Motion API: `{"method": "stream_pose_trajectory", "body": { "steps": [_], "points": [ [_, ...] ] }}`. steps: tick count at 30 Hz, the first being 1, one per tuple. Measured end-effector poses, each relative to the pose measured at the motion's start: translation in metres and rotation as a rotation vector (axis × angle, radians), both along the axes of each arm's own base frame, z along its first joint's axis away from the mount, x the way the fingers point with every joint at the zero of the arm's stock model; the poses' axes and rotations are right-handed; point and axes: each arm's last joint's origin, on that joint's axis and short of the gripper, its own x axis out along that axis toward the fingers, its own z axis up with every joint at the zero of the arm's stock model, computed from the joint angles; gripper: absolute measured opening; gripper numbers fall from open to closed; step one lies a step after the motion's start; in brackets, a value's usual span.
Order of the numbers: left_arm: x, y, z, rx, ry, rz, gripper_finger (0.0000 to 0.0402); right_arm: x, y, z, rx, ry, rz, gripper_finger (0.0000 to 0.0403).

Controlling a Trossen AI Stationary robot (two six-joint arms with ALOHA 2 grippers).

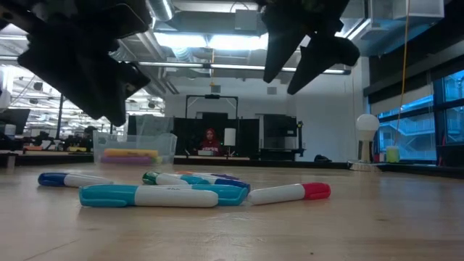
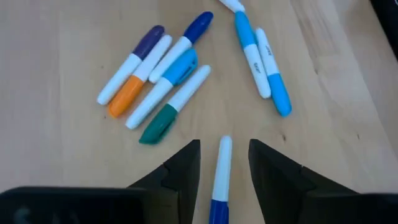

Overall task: Pick & Place Markers
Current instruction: Put the blue pen into the orange bin

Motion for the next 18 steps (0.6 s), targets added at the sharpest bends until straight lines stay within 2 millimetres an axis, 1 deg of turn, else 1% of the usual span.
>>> {"method": "stream_pose_trajectory", "body": {
  "steps": [6, 13, 18],
  "points": [
    [0.001, 0.005, 0.0, 0.011, -0.003, 0.05, 0.013, 0.0, 0.0, 0.0, -0.024, 0.017, 0.046, 0.0247],
    [0.0, 0.005, -0.002, 0.019, 0.022, 0.043, 0.0129, 0.0, -0.001, 0.0, -0.069, 0.056, 0.137, 0.0247],
    [-0.002, 0.012, -0.004, 0.096, 0.052, 0.072, 0.0129, 0.002, -0.008, 0.0, -0.103, 0.081, 0.177, 0.0247]
  ]
}}
